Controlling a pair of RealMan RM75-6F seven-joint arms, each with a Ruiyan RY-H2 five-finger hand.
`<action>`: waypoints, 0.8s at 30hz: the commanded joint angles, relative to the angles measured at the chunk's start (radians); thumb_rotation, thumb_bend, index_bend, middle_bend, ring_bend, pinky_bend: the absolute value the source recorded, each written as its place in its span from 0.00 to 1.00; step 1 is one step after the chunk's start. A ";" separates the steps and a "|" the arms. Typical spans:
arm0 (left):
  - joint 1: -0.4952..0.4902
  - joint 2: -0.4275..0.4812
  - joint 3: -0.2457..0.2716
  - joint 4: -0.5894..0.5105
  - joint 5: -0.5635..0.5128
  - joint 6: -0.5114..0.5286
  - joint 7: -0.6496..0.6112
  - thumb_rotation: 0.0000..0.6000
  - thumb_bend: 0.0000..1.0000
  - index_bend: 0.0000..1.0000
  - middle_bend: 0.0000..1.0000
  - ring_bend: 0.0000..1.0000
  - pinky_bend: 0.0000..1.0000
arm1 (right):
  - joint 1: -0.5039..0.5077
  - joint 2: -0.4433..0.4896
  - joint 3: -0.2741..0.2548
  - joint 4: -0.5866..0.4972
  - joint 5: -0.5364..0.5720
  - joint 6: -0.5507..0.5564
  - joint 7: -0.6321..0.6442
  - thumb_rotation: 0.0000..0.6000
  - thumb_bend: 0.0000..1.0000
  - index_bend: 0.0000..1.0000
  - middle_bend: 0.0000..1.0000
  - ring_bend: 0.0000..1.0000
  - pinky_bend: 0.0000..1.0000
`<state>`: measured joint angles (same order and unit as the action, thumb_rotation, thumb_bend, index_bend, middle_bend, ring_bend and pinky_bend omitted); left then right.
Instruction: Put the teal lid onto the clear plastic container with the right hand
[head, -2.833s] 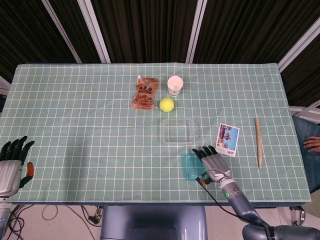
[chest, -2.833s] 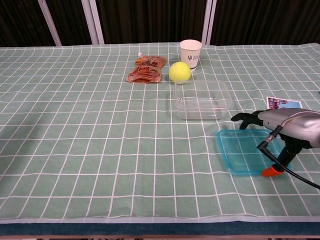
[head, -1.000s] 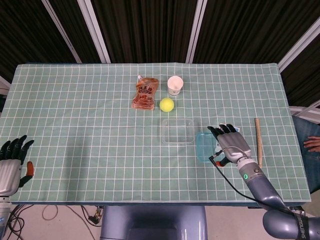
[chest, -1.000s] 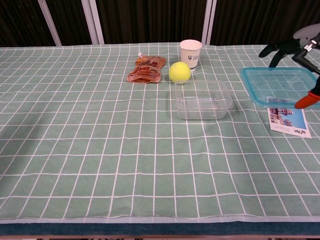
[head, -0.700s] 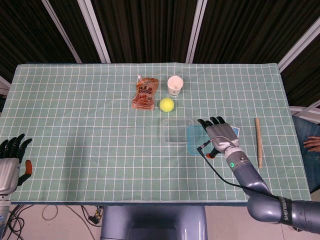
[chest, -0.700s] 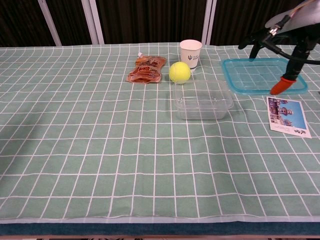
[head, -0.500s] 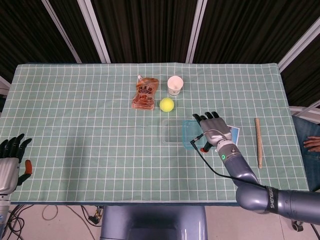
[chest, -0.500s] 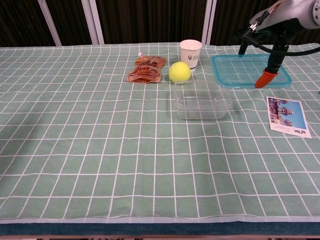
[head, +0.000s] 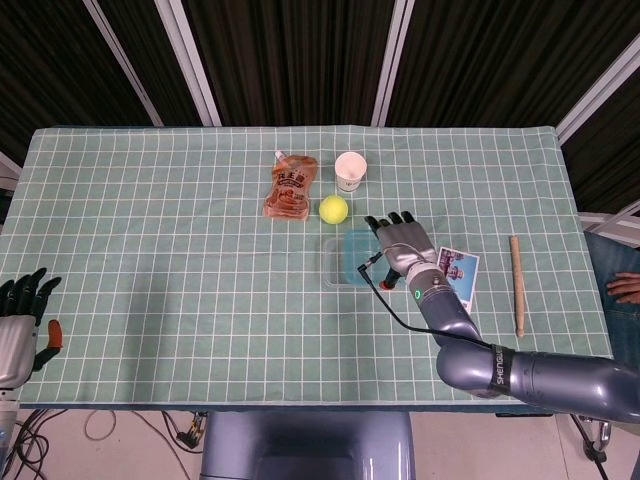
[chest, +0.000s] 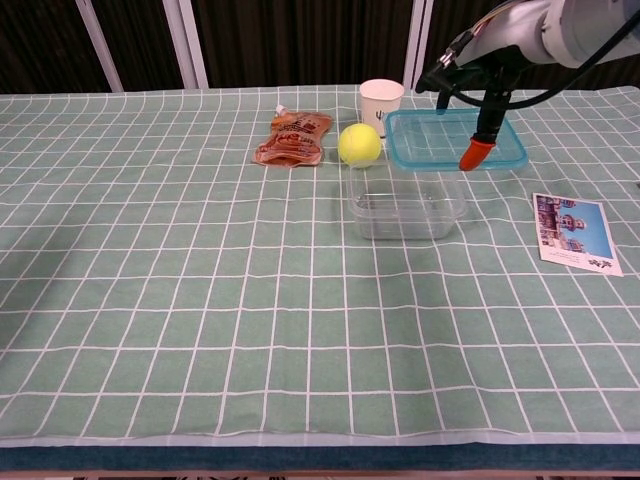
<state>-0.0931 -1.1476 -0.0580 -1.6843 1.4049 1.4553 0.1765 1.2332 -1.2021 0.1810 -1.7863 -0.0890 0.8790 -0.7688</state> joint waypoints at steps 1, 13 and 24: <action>0.000 0.000 0.001 0.000 0.000 0.000 0.002 1.00 0.65 0.11 0.00 0.00 0.00 | 0.014 -0.033 -0.013 0.045 0.009 -0.029 0.008 1.00 0.29 0.04 0.44 0.07 0.00; -0.001 0.000 -0.001 -0.001 -0.013 -0.006 0.006 1.00 0.65 0.11 0.00 0.00 0.00 | 0.038 -0.123 -0.045 0.179 0.011 -0.082 0.041 1.00 0.29 0.04 0.44 0.07 0.00; -0.002 0.002 -0.002 0.000 -0.014 -0.008 0.001 1.00 0.65 0.11 0.00 0.00 0.00 | 0.058 -0.179 -0.051 0.203 -0.008 -0.051 0.056 1.00 0.29 0.04 0.44 0.07 0.00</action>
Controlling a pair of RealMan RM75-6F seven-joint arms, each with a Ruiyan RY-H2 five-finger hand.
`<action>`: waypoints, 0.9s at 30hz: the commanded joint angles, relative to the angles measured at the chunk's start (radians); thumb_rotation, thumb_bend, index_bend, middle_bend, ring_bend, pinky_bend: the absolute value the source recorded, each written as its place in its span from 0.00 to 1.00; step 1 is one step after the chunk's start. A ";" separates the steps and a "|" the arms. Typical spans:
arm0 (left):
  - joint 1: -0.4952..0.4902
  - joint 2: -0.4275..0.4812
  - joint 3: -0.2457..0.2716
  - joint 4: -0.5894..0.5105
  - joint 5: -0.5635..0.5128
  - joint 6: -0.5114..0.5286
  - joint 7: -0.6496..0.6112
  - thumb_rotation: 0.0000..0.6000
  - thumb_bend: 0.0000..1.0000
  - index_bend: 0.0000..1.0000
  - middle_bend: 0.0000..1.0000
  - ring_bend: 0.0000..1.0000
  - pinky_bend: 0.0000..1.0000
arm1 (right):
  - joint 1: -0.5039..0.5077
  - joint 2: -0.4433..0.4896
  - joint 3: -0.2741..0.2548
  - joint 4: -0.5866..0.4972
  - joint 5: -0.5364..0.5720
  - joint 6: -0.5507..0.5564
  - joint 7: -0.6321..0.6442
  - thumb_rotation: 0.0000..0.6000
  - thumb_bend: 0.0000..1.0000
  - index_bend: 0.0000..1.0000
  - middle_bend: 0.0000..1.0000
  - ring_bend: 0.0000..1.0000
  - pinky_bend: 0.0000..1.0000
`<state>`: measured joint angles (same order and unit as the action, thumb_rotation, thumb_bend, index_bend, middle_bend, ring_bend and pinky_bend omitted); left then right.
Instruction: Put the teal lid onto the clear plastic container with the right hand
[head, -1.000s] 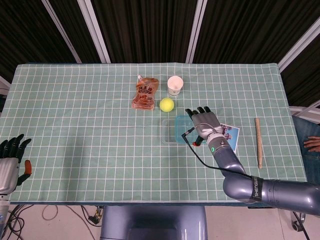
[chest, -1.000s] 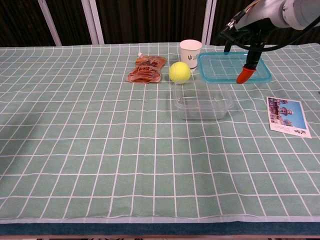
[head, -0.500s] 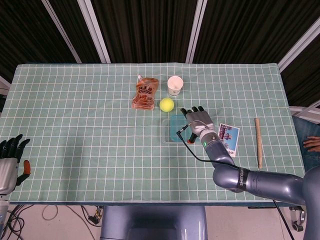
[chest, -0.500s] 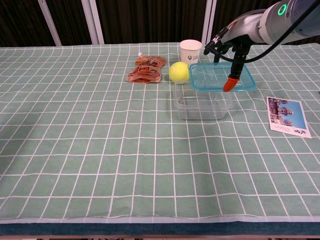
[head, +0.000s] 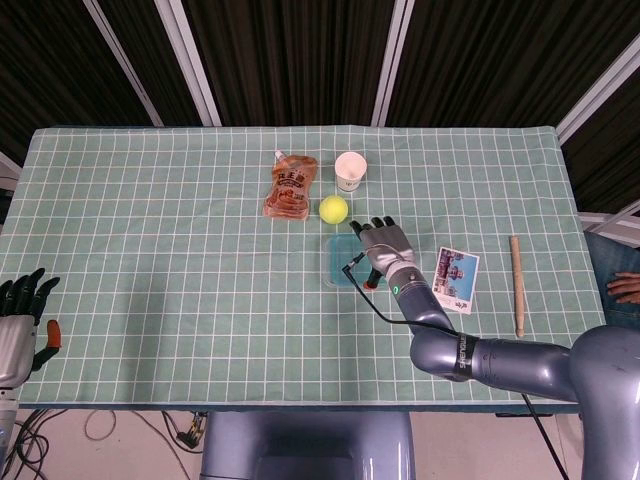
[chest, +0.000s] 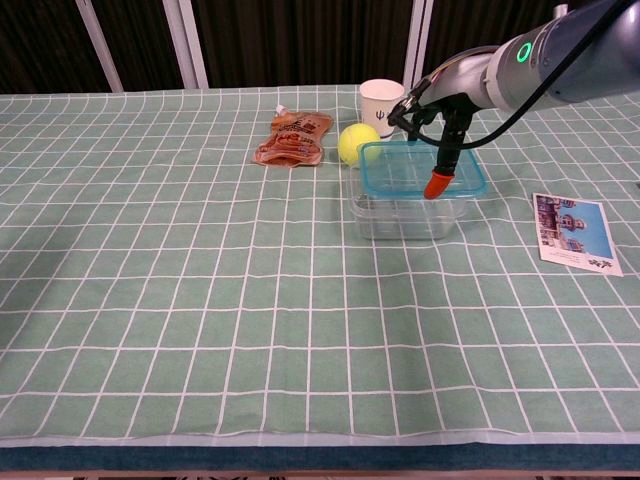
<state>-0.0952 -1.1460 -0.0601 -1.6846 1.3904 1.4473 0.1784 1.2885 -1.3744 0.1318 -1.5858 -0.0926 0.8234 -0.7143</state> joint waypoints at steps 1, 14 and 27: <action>0.000 0.000 0.000 0.000 0.000 -0.001 -0.001 1.00 0.65 0.11 0.00 0.00 0.00 | 0.004 -0.012 -0.002 0.005 -0.006 0.007 0.001 1.00 0.29 0.04 0.44 0.07 0.00; -0.001 0.002 -0.001 0.000 -0.006 -0.003 -0.002 1.00 0.64 0.11 0.00 0.00 0.00 | 0.003 -0.055 -0.001 0.042 -0.035 0.019 0.018 1.00 0.30 0.04 0.44 0.07 0.00; -0.001 0.003 -0.002 0.000 -0.010 -0.005 -0.003 1.00 0.64 0.11 0.00 0.00 0.00 | -0.001 -0.083 -0.003 0.081 -0.046 0.001 0.029 1.00 0.30 0.04 0.44 0.07 0.00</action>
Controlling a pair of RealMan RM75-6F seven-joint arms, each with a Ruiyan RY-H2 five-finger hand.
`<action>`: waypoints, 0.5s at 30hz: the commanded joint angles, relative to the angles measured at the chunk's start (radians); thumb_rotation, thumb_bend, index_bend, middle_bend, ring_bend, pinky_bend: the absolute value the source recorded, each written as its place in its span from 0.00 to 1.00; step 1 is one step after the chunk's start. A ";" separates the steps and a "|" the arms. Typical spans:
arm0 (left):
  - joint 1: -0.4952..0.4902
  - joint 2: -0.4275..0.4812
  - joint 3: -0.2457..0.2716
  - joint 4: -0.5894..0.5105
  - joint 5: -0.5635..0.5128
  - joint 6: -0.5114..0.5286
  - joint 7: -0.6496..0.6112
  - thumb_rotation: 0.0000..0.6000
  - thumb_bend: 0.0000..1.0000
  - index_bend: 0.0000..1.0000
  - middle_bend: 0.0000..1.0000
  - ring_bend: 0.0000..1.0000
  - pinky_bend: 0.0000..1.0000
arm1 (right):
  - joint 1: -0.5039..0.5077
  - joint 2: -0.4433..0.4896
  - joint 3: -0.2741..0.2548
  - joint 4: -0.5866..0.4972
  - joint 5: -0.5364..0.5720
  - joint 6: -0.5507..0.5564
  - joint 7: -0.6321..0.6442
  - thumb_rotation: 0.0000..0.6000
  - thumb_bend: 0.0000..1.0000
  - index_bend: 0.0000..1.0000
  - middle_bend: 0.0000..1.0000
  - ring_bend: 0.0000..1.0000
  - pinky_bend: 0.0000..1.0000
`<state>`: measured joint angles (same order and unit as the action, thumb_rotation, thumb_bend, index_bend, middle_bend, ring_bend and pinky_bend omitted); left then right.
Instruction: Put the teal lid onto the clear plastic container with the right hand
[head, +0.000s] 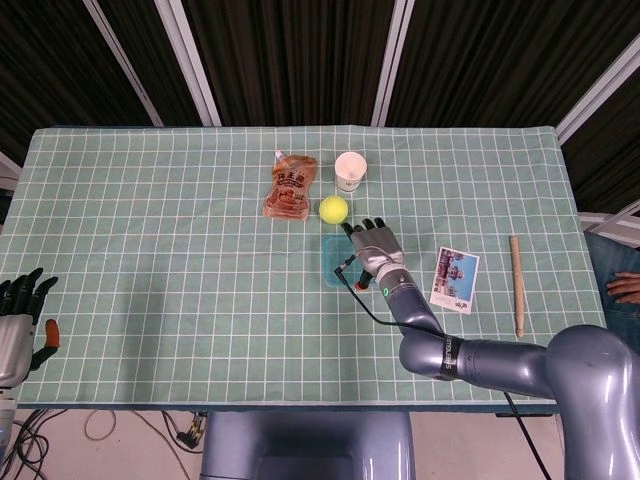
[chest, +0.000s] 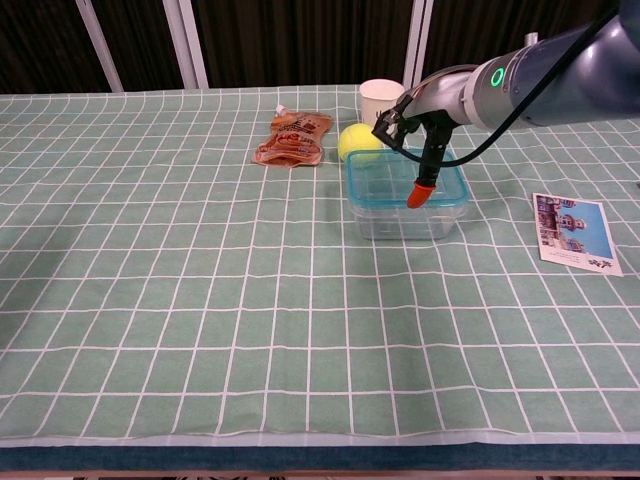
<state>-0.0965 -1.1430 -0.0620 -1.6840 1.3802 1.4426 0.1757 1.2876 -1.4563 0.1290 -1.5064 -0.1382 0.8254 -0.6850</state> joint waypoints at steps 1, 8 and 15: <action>0.000 0.000 0.000 0.000 -0.001 0.000 0.000 1.00 0.64 0.11 0.00 0.00 0.00 | 0.000 -0.002 -0.001 0.002 0.000 -0.002 0.001 1.00 0.30 0.04 0.44 0.07 0.00; 0.000 0.001 0.000 -0.001 -0.001 -0.001 0.000 1.00 0.64 0.11 0.00 0.00 0.00 | -0.002 -0.014 0.000 0.014 -0.004 0.000 0.005 1.00 0.30 0.04 0.44 0.07 0.00; 0.000 0.001 0.000 -0.001 -0.003 -0.002 0.000 1.00 0.64 0.11 0.00 0.00 0.00 | -0.003 -0.019 0.001 0.021 -0.006 0.000 0.005 1.00 0.30 0.04 0.44 0.07 0.00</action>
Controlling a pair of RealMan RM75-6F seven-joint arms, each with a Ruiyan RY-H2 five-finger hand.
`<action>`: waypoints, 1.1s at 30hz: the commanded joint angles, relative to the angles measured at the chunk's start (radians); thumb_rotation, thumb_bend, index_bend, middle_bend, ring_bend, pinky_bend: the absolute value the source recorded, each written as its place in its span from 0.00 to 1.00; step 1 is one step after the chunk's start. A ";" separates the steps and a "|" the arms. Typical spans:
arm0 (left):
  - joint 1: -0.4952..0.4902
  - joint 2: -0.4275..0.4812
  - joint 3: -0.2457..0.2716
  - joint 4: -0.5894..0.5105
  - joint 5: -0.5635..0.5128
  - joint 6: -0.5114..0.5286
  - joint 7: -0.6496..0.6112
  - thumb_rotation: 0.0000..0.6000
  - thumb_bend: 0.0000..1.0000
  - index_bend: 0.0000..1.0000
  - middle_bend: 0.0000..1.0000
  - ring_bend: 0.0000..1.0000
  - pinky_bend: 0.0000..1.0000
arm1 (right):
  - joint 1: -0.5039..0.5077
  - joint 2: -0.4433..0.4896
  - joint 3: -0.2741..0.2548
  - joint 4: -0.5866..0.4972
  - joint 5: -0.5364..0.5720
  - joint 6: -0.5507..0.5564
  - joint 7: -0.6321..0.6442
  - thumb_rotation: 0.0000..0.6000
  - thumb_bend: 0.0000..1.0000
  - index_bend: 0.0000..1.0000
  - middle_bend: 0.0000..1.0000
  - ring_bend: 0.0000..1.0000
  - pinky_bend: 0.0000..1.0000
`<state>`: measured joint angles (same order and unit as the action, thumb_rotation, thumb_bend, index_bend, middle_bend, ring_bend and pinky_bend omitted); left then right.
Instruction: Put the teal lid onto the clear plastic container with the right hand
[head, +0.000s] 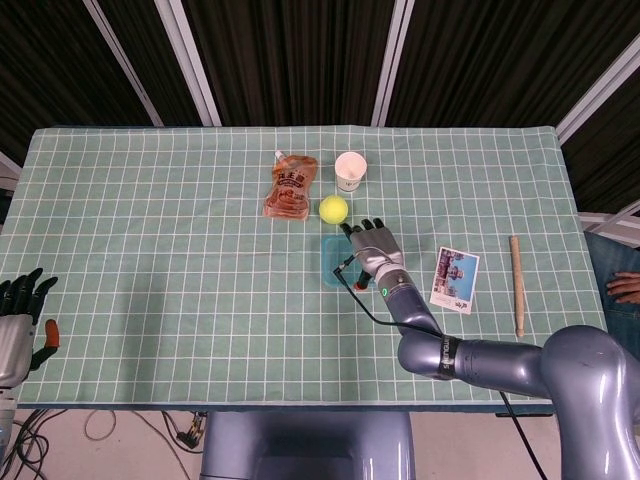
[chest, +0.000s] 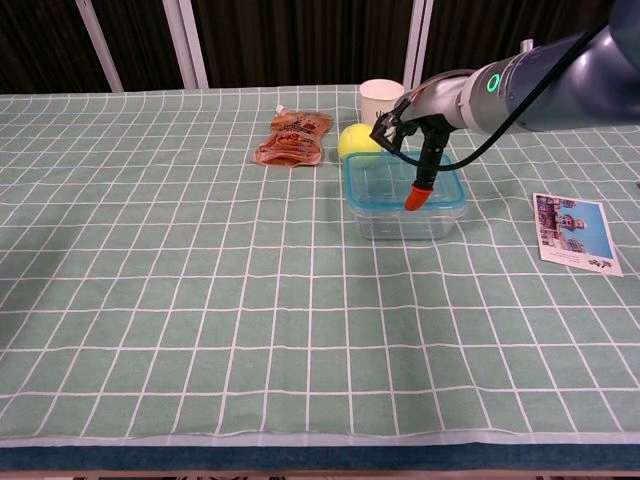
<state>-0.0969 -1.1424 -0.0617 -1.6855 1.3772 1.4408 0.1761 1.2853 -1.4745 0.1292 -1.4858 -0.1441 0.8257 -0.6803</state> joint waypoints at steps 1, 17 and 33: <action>0.000 0.000 0.000 0.000 0.000 0.000 0.000 1.00 0.64 0.11 0.00 0.00 0.00 | 0.000 -0.001 0.001 0.002 -0.001 0.000 0.001 1.00 0.30 0.04 0.44 0.07 0.00; 0.000 0.000 0.001 0.000 -0.004 -0.002 0.003 1.00 0.64 0.11 0.00 0.00 0.00 | 0.000 -0.019 0.000 0.020 -0.002 0.000 -0.005 1.00 0.30 0.04 0.44 0.07 0.00; 0.000 -0.002 -0.002 0.001 -0.008 0.001 0.006 1.00 0.64 0.11 0.00 0.00 0.00 | -0.007 -0.029 0.005 0.030 -0.007 0.006 -0.004 1.00 0.30 0.04 0.44 0.07 0.00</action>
<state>-0.0966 -1.1441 -0.0639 -1.6842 1.3695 1.4423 0.1820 1.2787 -1.5025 0.1322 -1.4560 -0.1505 0.8313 -0.6856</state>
